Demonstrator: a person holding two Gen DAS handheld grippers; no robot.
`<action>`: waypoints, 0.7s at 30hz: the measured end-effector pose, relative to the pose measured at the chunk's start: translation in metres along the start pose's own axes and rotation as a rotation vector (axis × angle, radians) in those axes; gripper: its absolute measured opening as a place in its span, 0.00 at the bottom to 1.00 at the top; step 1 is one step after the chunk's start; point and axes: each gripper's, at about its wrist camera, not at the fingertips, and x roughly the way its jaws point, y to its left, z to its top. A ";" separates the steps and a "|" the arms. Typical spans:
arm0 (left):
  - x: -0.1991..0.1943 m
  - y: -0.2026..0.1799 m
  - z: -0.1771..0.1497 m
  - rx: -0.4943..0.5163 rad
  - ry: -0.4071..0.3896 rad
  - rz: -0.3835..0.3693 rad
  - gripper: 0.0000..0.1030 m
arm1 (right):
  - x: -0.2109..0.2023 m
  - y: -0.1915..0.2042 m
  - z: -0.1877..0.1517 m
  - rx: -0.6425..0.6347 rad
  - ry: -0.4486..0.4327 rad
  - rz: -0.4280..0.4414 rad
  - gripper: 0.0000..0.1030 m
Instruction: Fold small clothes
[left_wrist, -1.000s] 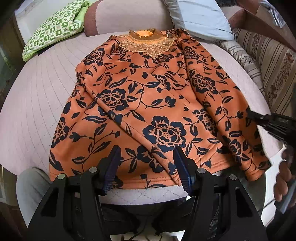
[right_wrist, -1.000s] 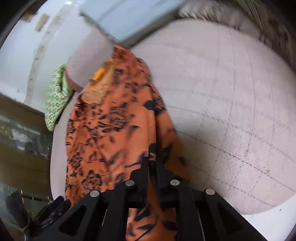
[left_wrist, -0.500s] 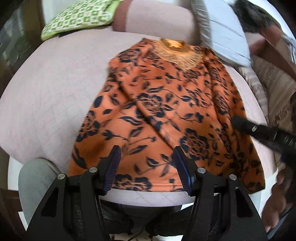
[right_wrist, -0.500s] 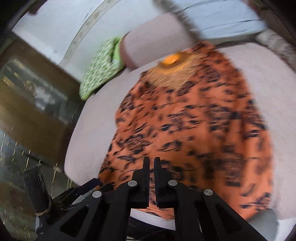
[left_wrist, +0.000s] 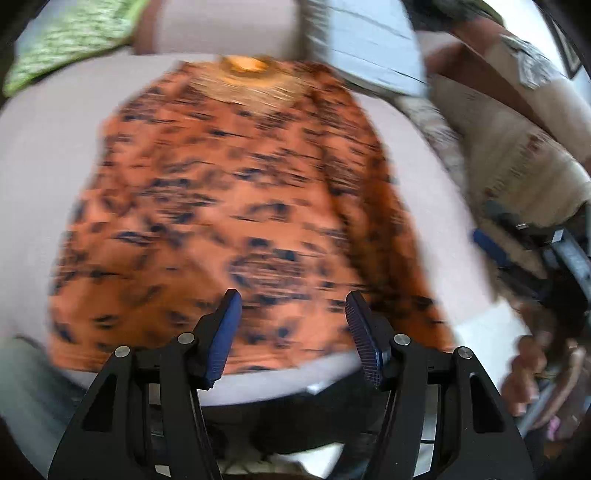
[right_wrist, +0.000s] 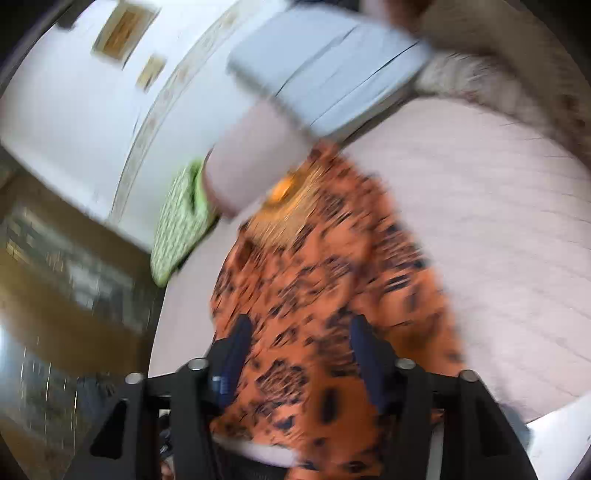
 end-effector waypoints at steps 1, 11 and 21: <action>0.006 -0.010 0.003 0.003 0.023 -0.034 0.57 | -0.005 -0.010 0.000 0.018 0.005 -0.008 0.53; 0.084 -0.069 0.033 -0.008 0.195 -0.219 0.50 | -0.023 -0.056 -0.005 0.142 0.013 -0.009 0.53; 0.019 -0.011 0.035 -0.064 0.013 -0.291 0.02 | -0.012 -0.063 -0.004 0.166 0.045 0.007 0.53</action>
